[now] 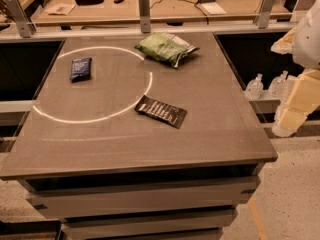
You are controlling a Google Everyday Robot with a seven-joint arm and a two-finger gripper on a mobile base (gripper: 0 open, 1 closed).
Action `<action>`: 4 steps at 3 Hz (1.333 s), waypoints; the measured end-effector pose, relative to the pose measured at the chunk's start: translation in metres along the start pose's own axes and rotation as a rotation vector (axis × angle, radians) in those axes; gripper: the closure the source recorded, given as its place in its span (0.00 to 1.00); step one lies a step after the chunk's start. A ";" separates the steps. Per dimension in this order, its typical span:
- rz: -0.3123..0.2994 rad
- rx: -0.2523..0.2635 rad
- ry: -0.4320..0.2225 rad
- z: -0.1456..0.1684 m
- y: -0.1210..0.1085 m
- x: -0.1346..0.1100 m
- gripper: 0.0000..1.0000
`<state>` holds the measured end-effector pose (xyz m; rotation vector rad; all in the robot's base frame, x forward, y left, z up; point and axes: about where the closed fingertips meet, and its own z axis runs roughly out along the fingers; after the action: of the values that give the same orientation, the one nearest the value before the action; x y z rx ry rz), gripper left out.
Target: Move rxbar chocolate near green jalapeno chip bag
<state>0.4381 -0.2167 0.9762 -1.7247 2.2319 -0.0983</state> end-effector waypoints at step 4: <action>0.004 0.005 -0.235 -0.007 -0.010 0.012 0.00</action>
Offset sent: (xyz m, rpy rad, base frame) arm 0.0022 -0.0090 0.0004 0.0349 -0.0151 -0.0142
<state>0.4429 -0.2314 0.9831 -1.6356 2.0624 0.0958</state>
